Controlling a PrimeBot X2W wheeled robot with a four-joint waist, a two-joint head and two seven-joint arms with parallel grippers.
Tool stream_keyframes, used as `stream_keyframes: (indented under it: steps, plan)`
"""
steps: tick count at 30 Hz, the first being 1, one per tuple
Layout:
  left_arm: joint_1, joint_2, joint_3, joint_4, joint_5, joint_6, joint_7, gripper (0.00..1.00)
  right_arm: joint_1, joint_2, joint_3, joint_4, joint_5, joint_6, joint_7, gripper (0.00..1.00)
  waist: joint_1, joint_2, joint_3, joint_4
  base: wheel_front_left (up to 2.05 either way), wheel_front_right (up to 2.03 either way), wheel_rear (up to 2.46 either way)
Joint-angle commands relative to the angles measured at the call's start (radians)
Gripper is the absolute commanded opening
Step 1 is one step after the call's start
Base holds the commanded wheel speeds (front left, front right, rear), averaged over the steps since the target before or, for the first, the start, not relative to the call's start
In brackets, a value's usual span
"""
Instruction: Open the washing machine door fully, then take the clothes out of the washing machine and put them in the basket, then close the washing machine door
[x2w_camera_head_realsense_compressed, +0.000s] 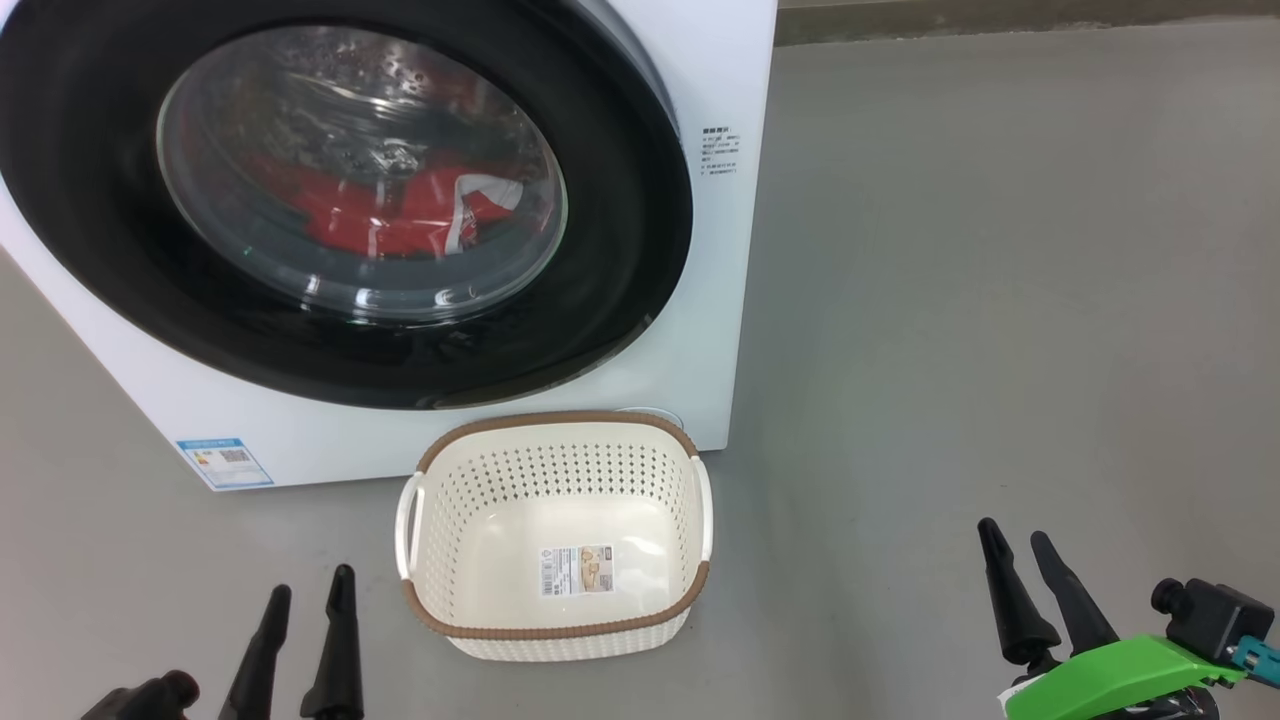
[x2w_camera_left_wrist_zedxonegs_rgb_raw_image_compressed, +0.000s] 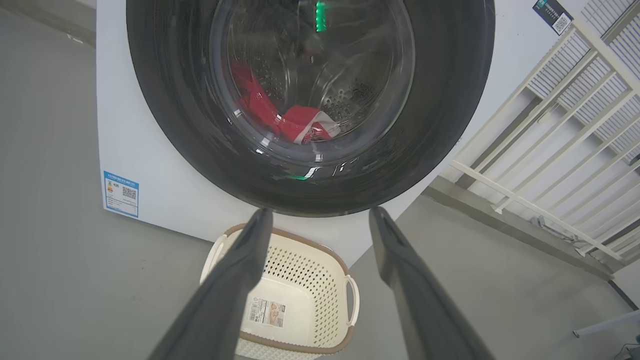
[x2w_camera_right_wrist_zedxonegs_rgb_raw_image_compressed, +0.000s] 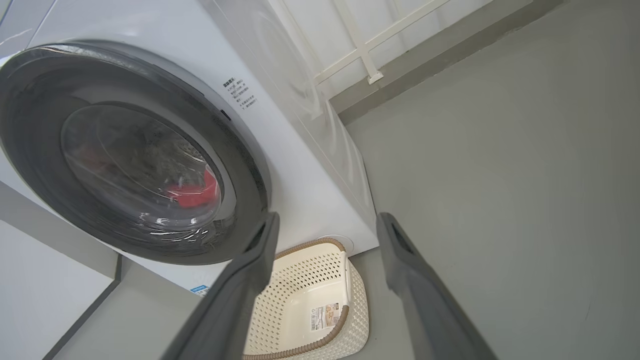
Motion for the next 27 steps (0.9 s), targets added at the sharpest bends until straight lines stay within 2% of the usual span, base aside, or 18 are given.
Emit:
stream_keyframes:
  steps: [1,27]
  plan:
    - [-0.004,0.016,0.018,-0.036,0.035,0.009,-0.016,1.0,-0.005,-0.017,0.019,-0.03,-0.03,0.0,-0.018,1.0,0.0,0.0,0.0,0.0,0.0,0.0,0.0]
    - [0.024,0.022,0.027,-0.067,0.335,0.022,-0.09,1.0,0.017,-0.028,0.027,-0.037,-0.269,0.001,-0.091,1.0,0.0,0.0,0.011,-0.009,0.0,0.0,0.0]
